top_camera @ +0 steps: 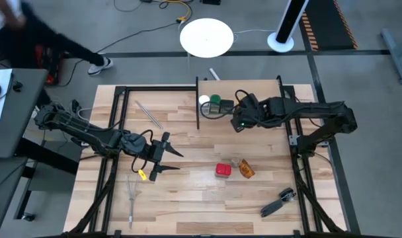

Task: Shelf spices
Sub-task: Put the brown seasoning bottle on the shelf

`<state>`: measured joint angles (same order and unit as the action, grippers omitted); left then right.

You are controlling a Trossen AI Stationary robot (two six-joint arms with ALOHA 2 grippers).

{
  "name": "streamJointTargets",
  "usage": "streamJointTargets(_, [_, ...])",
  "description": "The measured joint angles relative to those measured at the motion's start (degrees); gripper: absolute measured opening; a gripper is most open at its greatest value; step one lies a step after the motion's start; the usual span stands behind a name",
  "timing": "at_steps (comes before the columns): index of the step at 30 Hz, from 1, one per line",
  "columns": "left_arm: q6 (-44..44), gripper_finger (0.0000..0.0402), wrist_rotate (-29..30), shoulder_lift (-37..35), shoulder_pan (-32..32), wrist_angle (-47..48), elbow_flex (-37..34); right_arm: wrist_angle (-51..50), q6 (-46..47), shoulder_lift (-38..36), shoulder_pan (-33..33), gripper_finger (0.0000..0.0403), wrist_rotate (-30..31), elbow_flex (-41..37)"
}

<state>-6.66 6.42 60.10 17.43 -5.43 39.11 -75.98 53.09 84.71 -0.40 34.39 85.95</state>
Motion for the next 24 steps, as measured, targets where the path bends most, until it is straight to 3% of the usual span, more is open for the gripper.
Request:
streamJointTargets(11, [-0.13, 0.0219, 0.0, 0.02, 0.0, -0.02, 0.0, 9.8, -5.13, 0.0, -0.92, 0.0002, 1.87, -2.12])
streamJointTargets(24, [-0.15, 0.0219, 0.01, 0.02, 0.0, -0.02, 0.0, 13.64, -8.66, 0.08, -4.34, 0.0002, 3.45, -2.12])
